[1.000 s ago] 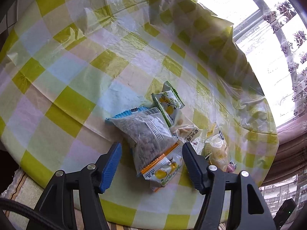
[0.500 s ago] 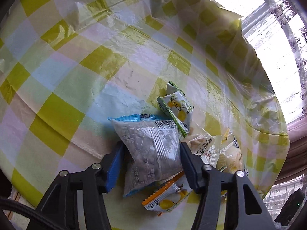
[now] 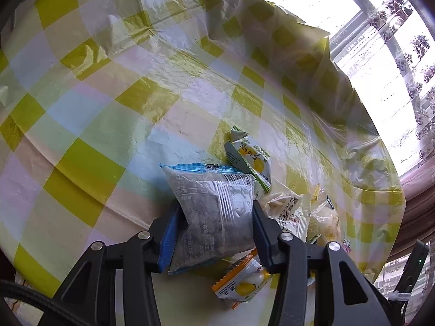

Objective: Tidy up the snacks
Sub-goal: 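Grasp the clear grey snack bag with the left gripper while the right grasps the pink wrapped bar, then carry both held snacks to the white box and open both grippers, then return both grippers from the box to the table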

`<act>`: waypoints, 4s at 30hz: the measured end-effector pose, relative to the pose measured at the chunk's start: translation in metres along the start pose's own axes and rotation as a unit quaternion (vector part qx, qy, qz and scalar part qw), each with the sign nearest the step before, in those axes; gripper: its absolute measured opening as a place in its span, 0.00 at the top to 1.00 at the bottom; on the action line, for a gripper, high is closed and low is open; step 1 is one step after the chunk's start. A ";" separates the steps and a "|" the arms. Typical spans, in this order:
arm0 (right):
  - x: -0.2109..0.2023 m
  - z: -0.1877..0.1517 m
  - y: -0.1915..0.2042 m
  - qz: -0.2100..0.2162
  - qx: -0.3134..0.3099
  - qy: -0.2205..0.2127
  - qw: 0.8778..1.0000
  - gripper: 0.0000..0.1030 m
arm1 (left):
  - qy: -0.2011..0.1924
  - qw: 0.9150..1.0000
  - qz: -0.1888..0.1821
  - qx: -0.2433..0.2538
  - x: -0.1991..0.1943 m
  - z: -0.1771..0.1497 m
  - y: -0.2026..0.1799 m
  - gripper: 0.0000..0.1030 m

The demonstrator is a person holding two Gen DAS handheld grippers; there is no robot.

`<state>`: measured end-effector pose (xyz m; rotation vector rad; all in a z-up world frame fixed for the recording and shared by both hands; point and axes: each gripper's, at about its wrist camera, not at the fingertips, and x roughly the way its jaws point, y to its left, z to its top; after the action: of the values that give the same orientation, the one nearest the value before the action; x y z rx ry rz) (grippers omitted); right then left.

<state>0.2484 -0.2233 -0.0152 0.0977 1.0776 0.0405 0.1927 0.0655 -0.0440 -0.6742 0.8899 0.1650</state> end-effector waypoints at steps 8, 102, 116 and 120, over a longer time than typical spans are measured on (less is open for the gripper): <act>0.013 0.003 0.002 -0.018 0.008 0.005 1.000 0.55 | -0.010 1.000 -0.004 0.006 -0.004 -0.003 0.001 0.54; -0.119 -0.158 -0.428 -0.120 0.332 -0.058 0.934 0.60 | 0.200 0.782 -0.290 0.514 0.027 -0.352 -0.453 0.32; -0.144 -0.131 -0.385 -0.118 0.291 -0.092 0.945 0.34 | 0.104 0.805 -0.245 0.531 -0.009 -0.306 -0.416 0.29; -0.147 -0.122 -0.361 -0.106 0.266 -0.098 0.953 0.34 | 0.081 0.818 -0.242 0.516 -0.016 -0.287 -0.398 0.29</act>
<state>0.0665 -0.5872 0.0208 0.4620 0.8712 -0.4484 0.1525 -0.4179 0.0303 0.1407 0.7959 -0.8114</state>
